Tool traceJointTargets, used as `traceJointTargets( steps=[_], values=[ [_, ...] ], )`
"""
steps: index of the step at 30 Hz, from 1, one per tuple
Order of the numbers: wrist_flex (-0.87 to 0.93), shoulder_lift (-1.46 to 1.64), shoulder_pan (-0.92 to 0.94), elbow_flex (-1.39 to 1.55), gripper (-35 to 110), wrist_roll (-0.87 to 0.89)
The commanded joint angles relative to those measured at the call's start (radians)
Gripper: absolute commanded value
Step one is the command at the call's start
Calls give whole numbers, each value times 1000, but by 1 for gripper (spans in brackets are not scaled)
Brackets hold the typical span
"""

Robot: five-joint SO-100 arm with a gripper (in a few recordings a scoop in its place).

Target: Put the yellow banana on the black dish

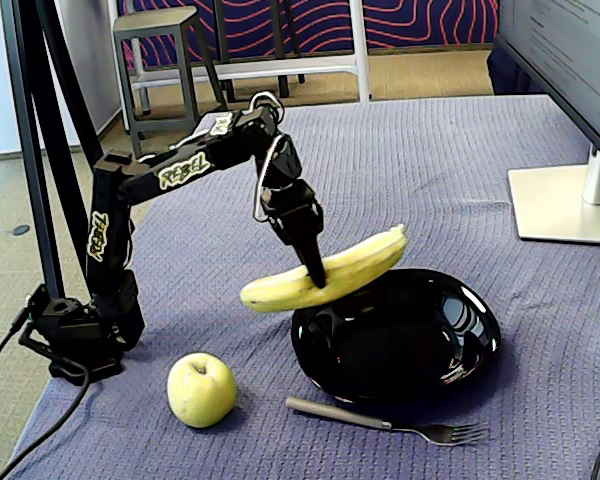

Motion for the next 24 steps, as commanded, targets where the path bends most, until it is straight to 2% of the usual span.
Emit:
traceJointTargets(
  steps=[1, 24],
  values=[
    [2, -26, 9, -184, 0, -3],
    [-158, -288, 100, -373, 0, -46]
  ],
)
